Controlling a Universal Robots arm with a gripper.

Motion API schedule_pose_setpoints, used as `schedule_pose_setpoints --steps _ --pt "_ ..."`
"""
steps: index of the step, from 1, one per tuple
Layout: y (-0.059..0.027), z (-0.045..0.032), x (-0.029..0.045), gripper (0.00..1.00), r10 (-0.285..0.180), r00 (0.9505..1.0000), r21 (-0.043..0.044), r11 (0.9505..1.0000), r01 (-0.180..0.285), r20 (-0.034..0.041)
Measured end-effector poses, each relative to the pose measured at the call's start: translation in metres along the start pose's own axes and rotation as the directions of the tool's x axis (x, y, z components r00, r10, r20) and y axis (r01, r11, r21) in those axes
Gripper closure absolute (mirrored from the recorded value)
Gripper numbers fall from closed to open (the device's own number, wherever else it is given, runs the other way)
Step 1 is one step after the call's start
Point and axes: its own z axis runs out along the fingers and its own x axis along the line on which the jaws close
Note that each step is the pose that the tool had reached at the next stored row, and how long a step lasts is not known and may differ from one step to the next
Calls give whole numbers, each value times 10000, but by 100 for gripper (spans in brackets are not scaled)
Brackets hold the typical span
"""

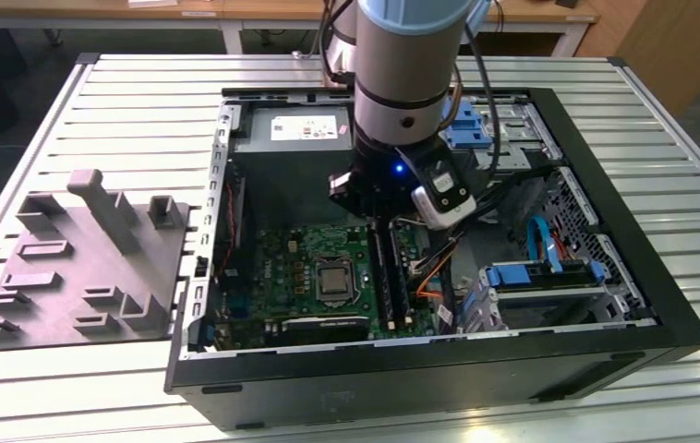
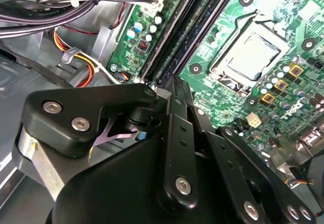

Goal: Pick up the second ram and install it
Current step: 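Press down the second ram until it locks into place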

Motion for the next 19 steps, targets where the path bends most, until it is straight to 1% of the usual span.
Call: schedule_pose_setpoints --steps 8,13,17,19 --pt "10 7 2 90 6 10000 -2 10000 -6 2" --pt "45 15 1 90 0 10000 47 10000 0 1" --pt "44 62 4 90 1 10000 50 10000 -1 1" --pt "46 72 4 90 1 10000 54 10000 -1 1"
